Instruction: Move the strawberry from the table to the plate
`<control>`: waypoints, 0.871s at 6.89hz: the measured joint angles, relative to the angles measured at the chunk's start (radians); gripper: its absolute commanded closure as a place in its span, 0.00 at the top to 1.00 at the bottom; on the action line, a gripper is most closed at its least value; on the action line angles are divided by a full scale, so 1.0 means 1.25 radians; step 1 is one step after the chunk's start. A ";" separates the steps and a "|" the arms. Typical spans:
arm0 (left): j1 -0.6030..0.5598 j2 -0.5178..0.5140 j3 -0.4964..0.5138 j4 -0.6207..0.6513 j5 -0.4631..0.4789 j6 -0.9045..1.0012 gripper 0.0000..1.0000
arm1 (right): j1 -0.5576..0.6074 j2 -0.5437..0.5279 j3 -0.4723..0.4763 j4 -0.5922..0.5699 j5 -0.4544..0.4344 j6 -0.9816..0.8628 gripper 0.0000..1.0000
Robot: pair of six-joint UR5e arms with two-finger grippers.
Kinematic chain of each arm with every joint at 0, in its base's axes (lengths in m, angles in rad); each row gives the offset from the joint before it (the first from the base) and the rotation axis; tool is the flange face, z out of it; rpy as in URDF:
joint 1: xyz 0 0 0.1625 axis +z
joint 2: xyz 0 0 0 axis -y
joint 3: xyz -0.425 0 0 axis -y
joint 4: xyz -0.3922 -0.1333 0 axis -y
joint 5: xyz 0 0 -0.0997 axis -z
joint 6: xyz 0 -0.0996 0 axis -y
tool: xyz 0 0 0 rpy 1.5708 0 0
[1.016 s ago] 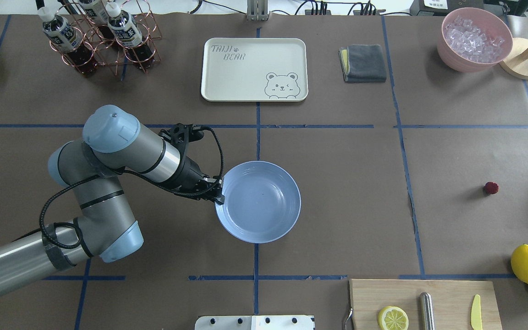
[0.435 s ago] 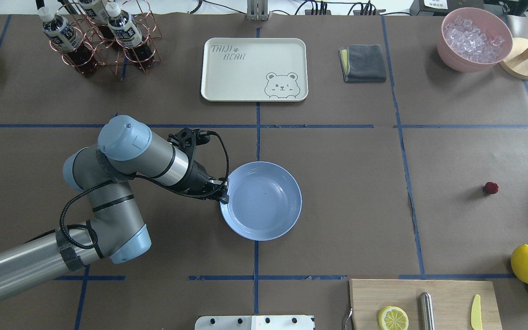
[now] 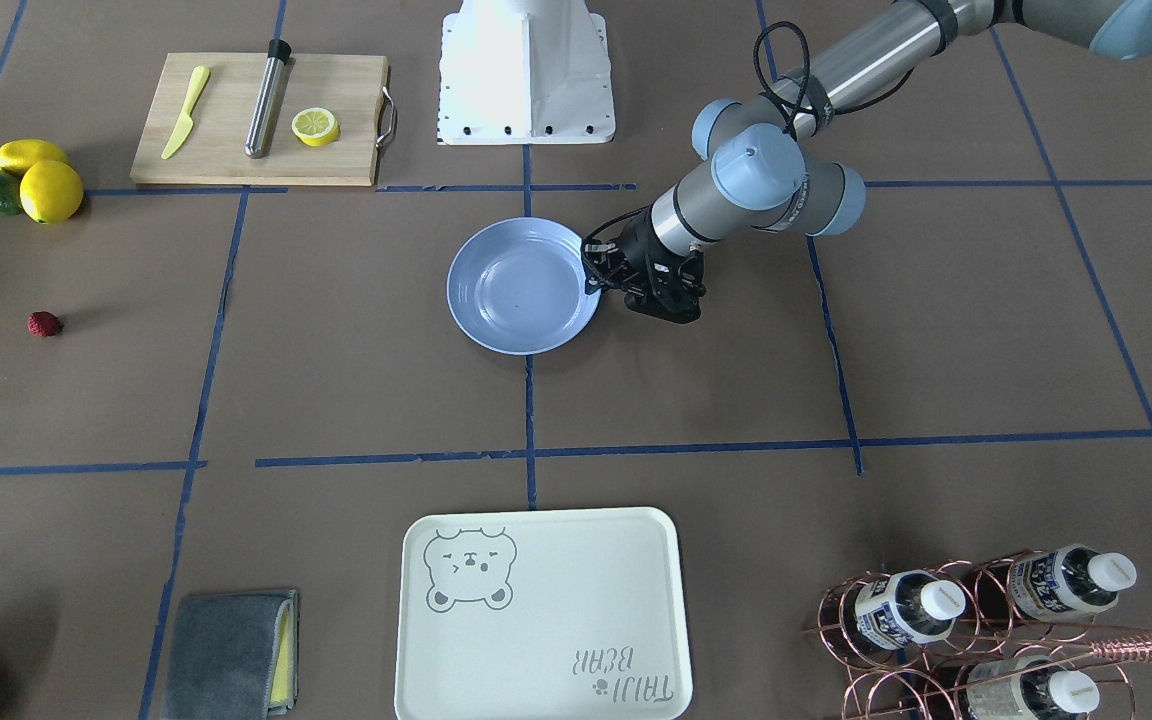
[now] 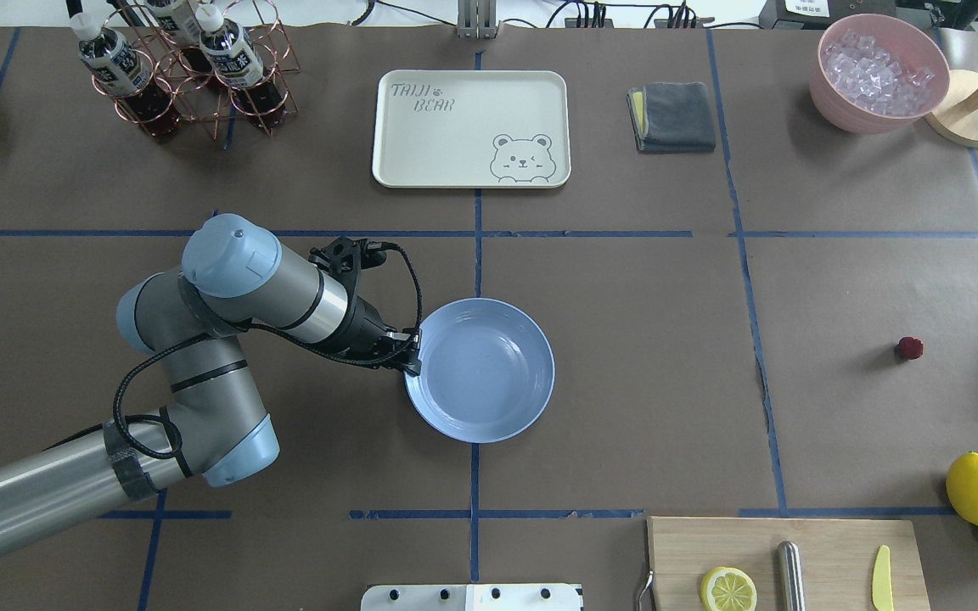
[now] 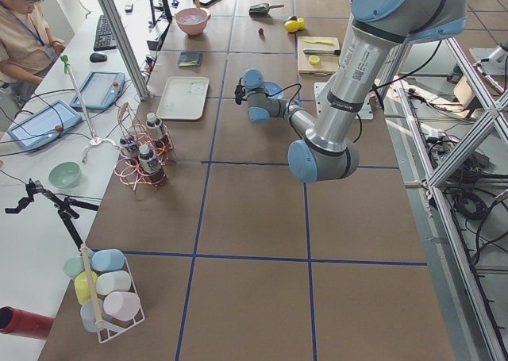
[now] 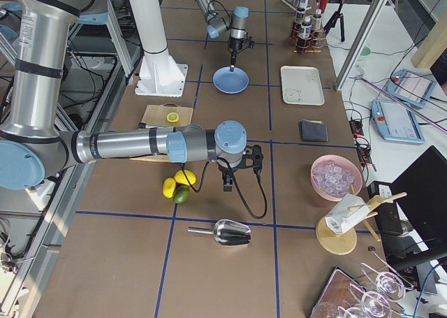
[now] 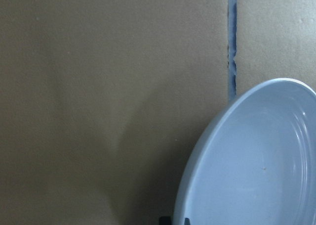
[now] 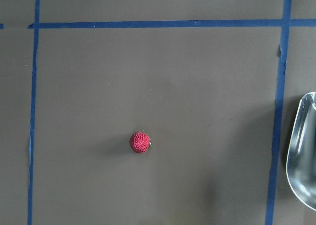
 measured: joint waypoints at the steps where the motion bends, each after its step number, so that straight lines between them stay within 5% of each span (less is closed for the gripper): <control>1: -0.001 -0.001 0.000 -0.001 0.009 -0.001 0.00 | 0.000 0.000 0.000 0.000 0.009 0.000 1.00; 3: -0.001 -0.002 0.002 -0.001 0.015 -0.002 0.67 | -0.003 0.000 0.000 0.000 0.013 0.001 1.00; 6: 0.001 -0.003 0.005 -0.001 0.042 0.000 0.73 | -0.069 0.003 0.002 0.060 -0.006 0.086 1.00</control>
